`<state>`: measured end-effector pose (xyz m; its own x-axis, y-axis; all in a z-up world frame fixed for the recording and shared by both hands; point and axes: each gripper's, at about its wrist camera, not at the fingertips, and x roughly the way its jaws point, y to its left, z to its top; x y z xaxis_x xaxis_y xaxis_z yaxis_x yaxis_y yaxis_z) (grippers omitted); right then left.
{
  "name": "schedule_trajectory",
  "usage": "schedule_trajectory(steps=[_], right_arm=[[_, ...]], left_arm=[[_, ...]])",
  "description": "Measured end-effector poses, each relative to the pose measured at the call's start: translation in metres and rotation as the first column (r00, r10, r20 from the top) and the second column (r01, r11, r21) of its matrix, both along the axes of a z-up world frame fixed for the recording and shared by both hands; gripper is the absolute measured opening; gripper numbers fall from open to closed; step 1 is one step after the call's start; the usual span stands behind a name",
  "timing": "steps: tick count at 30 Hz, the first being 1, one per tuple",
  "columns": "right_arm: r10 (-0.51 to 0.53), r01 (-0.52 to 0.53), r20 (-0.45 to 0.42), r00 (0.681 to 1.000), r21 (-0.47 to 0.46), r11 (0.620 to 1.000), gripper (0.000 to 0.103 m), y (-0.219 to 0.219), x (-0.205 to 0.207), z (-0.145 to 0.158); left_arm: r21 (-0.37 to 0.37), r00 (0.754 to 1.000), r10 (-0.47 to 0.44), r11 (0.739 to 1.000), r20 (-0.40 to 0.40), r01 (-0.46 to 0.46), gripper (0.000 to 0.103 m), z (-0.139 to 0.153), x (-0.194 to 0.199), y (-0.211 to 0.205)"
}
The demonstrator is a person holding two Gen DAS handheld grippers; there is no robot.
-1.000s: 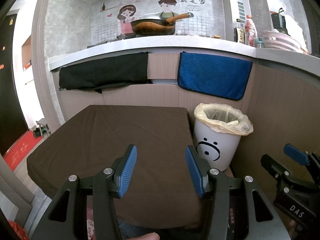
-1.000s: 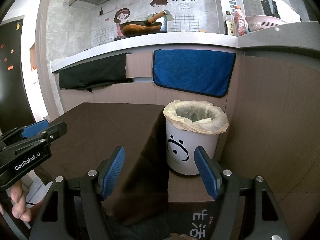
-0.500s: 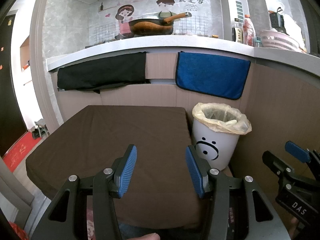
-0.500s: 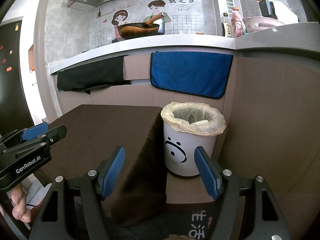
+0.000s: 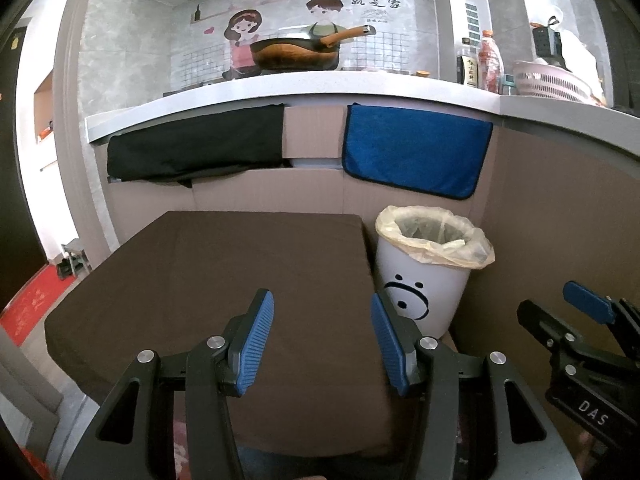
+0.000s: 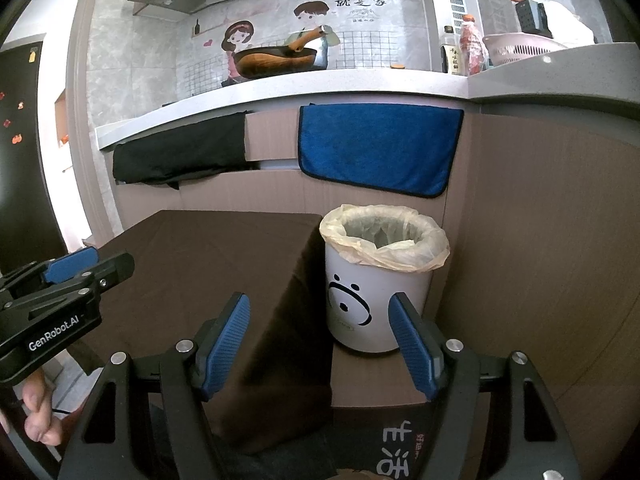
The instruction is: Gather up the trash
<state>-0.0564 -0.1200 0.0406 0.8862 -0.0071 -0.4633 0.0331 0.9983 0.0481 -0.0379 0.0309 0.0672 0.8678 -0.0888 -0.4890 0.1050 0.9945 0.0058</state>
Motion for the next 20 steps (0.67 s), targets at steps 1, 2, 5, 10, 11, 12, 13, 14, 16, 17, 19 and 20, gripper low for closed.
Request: schedule_trajectory(steps=[1,2,5,10,11,12,13,14,16,17,19,20], right_arm=[[-0.001,0.001,0.000,1.000,-0.001,1.000,0.069,0.0000,-0.0001,-0.0001],[-0.001,0.001,0.000,1.000,0.000,1.000,0.069,-0.0001,0.0000,0.0000],[-0.002,0.002,0.000,1.000,-0.002,1.000,0.069,-0.0005,0.0006,-0.0002],[-0.001,0.001,0.001,1.000,-0.002,1.000,0.069,-0.0007,0.0005,0.0000],[-0.003,0.003,0.002,1.000,-0.002,1.000,0.069,-0.0008,0.0003,0.0003],[-0.002,0.002,0.002,1.000,-0.002,1.000,0.069,-0.0009,0.0008,0.0001],[-0.005,0.005,0.002,1.000,-0.001,1.000,0.069,-0.0002,0.0001,-0.0001],[-0.006,0.006,0.003,1.000,0.000,1.000,0.069,-0.0005,-0.0002,-0.0002],[-0.005,0.005,0.002,1.000,-0.002,1.000,0.069,-0.0006,0.0001,-0.0003],[-0.005,0.005,0.002,1.000,-0.001,1.000,0.069,-0.0005,-0.0002,-0.0002],[-0.005,0.005,0.002,1.000,-0.001,1.000,0.069,0.0000,-0.0005,-0.0002],[-0.006,0.006,0.002,1.000,-0.001,1.000,0.069,0.0003,-0.0007,-0.0002]], left_arm=[[0.000,1.000,0.002,1.000,0.000,-0.002,0.052,0.0001,-0.0003,-0.0002],[0.001,1.000,0.001,1.000,0.000,-0.001,0.052,0.0002,-0.0004,0.0001],[0.001,1.000,0.001,1.000,0.000,-0.001,0.052,0.0002,-0.0004,0.0015],[0.000,1.000,0.002,1.000,-0.005,-0.002,0.052,-0.0007,-0.0003,0.0058],[-0.001,1.000,0.002,1.000,-0.006,-0.002,0.052,-0.0006,0.0011,0.0075],[-0.003,1.000,0.003,1.000,-0.005,-0.003,0.052,-0.0004,0.0004,0.0077],[-0.002,1.000,0.002,1.000,-0.004,-0.002,0.052,-0.0005,0.0005,0.0079],[-0.003,1.000,0.003,1.000,-0.004,-0.003,0.052,-0.0005,0.0011,0.0087],[-0.004,1.000,0.003,1.000,-0.004,-0.003,0.052,-0.0006,0.0006,0.0090],[-0.004,1.000,0.003,1.000,-0.004,-0.003,0.052,-0.0005,0.0009,0.0090],[-0.005,1.000,0.002,1.000,-0.004,-0.003,0.052,-0.0005,0.0005,0.0090],[-0.004,1.000,0.003,1.000,-0.004,-0.003,0.052,-0.0005,0.0009,0.0088]])
